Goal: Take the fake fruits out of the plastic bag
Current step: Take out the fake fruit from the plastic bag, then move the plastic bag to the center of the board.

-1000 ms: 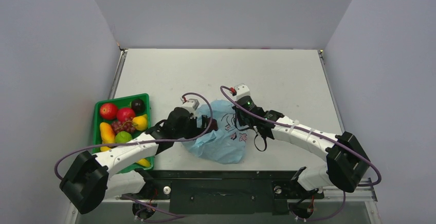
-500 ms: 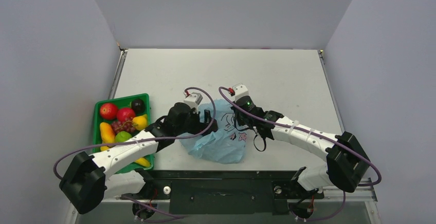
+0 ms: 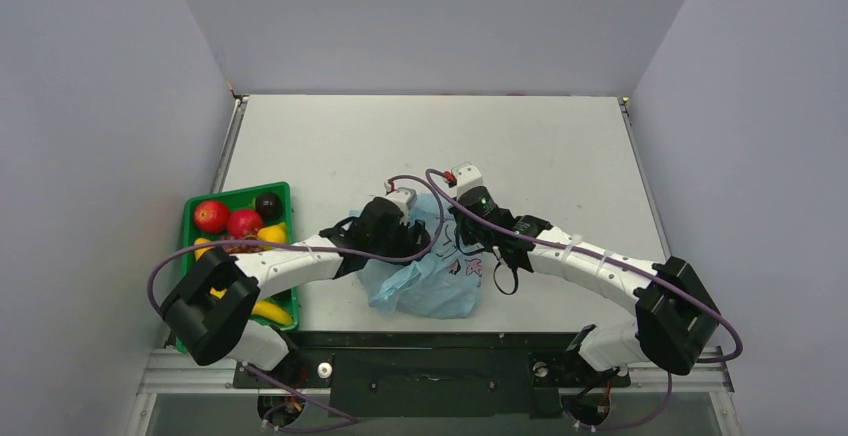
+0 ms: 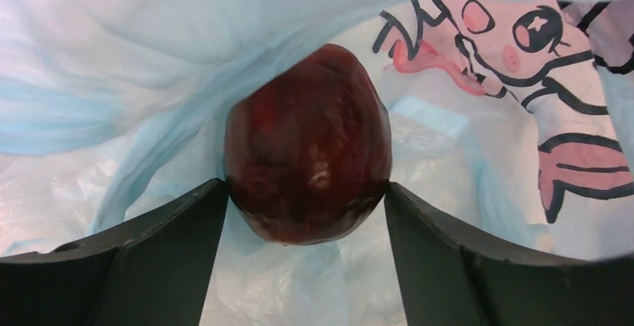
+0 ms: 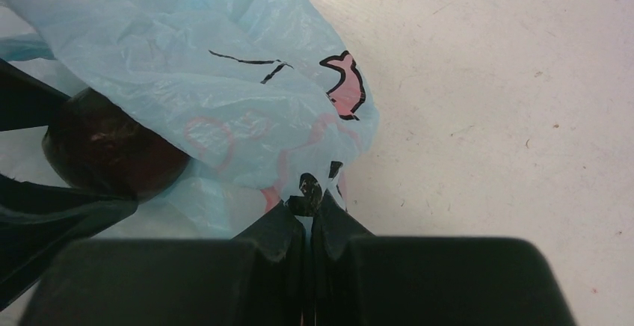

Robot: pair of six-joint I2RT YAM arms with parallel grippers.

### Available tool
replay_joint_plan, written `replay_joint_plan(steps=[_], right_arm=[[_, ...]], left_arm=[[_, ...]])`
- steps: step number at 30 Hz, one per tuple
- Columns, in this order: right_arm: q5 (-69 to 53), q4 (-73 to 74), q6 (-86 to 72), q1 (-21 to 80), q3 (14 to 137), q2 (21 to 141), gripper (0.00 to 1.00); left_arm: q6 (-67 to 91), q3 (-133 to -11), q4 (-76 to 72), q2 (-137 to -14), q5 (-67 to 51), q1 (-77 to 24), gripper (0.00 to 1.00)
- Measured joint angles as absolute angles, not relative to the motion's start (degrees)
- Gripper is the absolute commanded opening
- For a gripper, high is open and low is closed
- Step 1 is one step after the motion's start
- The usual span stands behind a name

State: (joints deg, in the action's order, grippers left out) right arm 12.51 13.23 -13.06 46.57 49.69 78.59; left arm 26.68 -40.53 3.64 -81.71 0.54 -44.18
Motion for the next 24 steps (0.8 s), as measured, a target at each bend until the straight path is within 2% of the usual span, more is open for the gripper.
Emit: replay_joint_plan(steps=[1,6,15,21,24], right_arm=[[12.49,13.23,-13.06,46.57,49.69,78.59,0.0],[12.45,13.23,-13.13,46.57,49.69,78.41,0.0],[14.96,12.88,-14.46,46.54,48.45,78.13,0.0],[16.34,12.84,-16.62,44.64,46.85,77.97,0.0],[16.67,12.91,-18.15,41.87,45.56,77.08,0.0]], left_arm=[[26.39,-41.36,3.73,-82.76,0.6,-44.27,0.59],[26.22,-43.16,4.56,-82.56,0.82,-44.56,0.43],[28.03,-43.99,7.81,-67.02,-2.42,-43.92,0.42],[30.3,-44.07,9.34,-54.22,-6.81,-38.85,0.37],[29.74,-45.06,15.99,-48.66,-5.78,-36.14,0.36]])
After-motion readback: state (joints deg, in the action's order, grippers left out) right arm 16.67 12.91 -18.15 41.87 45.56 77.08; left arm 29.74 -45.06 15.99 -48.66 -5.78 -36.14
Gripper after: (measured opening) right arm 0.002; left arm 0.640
